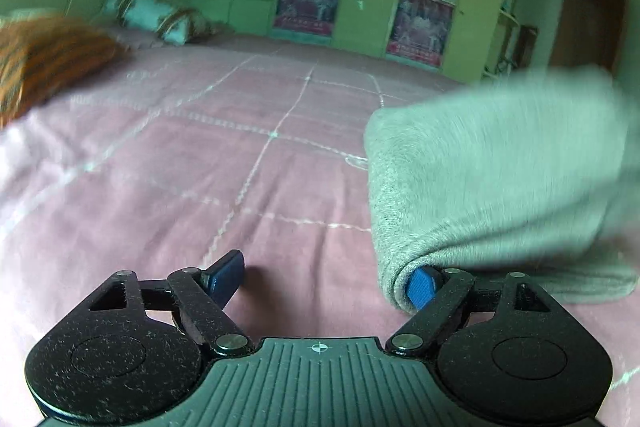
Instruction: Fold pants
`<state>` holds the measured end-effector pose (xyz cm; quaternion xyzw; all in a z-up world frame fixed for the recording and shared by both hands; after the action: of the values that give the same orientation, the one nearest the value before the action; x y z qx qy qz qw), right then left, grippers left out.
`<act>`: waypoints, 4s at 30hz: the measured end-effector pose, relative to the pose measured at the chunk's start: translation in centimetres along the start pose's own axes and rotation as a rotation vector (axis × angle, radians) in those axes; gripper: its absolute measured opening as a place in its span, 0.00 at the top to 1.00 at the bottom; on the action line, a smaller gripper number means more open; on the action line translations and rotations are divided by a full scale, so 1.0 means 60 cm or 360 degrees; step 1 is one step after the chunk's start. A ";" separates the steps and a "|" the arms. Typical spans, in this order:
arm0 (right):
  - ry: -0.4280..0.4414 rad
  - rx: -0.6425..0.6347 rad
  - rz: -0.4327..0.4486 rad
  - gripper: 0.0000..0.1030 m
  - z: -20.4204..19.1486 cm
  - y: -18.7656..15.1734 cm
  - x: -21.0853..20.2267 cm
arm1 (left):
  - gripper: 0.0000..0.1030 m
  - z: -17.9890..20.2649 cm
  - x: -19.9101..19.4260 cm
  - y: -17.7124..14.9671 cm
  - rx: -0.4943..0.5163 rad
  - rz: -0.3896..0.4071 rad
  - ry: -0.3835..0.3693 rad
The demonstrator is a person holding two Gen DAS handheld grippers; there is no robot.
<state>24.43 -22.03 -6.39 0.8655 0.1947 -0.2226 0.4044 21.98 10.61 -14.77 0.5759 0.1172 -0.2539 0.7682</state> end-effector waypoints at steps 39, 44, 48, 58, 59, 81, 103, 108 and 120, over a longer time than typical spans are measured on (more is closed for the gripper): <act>-0.0046 0.0181 -0.0328 0.68 0.153 -0.019 0.085 | 0.12 0.015 0.014 -0.010 0.0087 -0.0097 -0.0014; -0.0053 0.0076 -0.0251 0.78 0.172 -0.013 0.028 | 0.12 0.008 -0.023 -0.013 0.0132 -0.0203 -0.0060; -0.0117 0.0020 -0.0132 0.76 0.192 0.024 -0.011 | 0.12 -0.003 -0.067 0.020 0.0115 -0.0121 -0.0071; 0.0036 -0.0337 -0.0068 0.75 0.011 0.091 0.096 | 0.12 0.128 0.108 0.212 0.0250 -0.0020 -0.0275; 0.0048 -0.0349 -0.0088 0.74 -0.004 0.094 0.119 | 0.12 0.142 0.133 0.218 0.0233 -0.0042 -0.0320; -0.0215 -0.0578 -0.0344 1.00 0.004 0.104 0.283 | 0.12 0.050 0.348 0.195 -0.0003 -0.0480 -0.0099; 0.0030 -0.0251 -0.0149 0.64 0.140 0.054 0.027 | 0.03 -0.011 0.018 0.095 -0.0096 -0.0259 -0.0277; 0.0090 -0.0106 -0.0164 0.44 0.168 0.030 0.023 | 0.03 -0.017 -0.001 0.070 -0.0212 -0.0231 -0.0262; 0.0093 0.0061 -0.0230 0.29 0.188 0.022 0.056 | 0.03 -0.009 0.045 0.066 -0.0289 -0.0292 -0.0243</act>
<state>25.31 -31.17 -13.83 0.8629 0.2639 -0.2296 0.3647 26.38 11.28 -12.96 0.4698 0.1329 -0.3546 0.7974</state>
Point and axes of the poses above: each gripper's, at about its wrist camera, not at the fingertips, and x roughly the way its jaws point, z to its right, y to its top, the point moved 5 cm from there along x, roughly the way its jaws point, and after that the axes turned 13 degrees about -y, right-handed, at the moved point
